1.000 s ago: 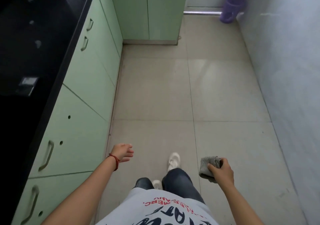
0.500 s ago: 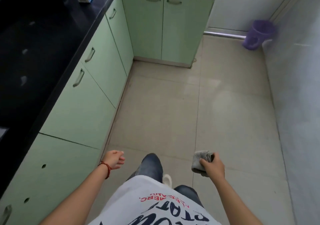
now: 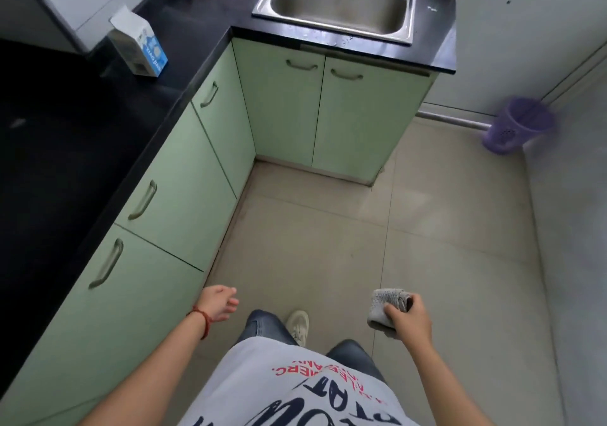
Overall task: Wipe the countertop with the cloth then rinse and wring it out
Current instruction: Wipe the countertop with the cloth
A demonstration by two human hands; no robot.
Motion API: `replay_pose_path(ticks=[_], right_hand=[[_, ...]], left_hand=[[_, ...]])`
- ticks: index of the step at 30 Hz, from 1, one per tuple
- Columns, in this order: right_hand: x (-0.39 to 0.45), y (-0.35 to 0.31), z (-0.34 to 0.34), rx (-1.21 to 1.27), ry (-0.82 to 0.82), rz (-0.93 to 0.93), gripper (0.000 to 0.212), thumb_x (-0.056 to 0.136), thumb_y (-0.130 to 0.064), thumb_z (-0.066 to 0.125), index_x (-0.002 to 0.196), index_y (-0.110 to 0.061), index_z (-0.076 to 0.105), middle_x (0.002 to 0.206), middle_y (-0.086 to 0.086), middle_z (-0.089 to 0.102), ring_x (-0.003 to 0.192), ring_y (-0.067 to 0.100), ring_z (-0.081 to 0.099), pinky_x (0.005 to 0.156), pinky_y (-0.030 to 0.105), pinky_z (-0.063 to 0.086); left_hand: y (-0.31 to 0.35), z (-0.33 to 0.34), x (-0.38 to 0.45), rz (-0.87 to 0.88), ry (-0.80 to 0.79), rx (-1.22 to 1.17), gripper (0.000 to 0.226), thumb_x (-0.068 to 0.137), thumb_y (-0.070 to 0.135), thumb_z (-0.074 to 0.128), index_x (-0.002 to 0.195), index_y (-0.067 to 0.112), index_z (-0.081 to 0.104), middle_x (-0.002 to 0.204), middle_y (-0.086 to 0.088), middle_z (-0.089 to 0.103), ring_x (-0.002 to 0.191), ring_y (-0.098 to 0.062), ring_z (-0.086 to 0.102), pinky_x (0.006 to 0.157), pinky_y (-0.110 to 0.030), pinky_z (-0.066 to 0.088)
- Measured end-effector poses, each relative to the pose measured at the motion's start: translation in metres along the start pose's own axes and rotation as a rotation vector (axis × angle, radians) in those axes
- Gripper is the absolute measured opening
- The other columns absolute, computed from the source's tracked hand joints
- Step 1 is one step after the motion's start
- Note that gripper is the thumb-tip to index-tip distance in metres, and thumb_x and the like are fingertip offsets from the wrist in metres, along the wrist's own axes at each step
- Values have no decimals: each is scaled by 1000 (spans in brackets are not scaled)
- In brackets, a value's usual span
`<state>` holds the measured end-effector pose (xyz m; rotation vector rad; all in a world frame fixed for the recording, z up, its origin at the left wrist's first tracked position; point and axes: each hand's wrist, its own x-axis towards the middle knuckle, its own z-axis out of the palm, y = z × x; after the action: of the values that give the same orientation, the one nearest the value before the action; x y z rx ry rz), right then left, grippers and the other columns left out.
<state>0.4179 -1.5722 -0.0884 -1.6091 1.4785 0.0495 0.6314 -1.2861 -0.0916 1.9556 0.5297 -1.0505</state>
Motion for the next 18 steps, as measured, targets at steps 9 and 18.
replay_pose_path(ticks=[9, 18], right_hand=[[116, -115, 1, 27, -70, -17, 25, 74, -6, 66, 93, -13, 51, 92, 13, 60, 76, 28, 59, 42, 33, 54], [222, -269, 18, -318, -283, -253, 21, 78, -10, 62, 92, -12, 47, 92, 16, 59, 67, 23, 51, 41, 20, 38]], left_hand=[[165, 29, 64, 39, 7, -96, 23, 93, 14, 47, 70, 15, 50, 67, -5, 55, 27, 1, 51, 46, -17, 41], [184, 35, 82, -159, 181, -404, 14, 92, 14, 49, 79, 12, 52, 70, -7, 57, 49, -15, 58, 55, -24, 39]])
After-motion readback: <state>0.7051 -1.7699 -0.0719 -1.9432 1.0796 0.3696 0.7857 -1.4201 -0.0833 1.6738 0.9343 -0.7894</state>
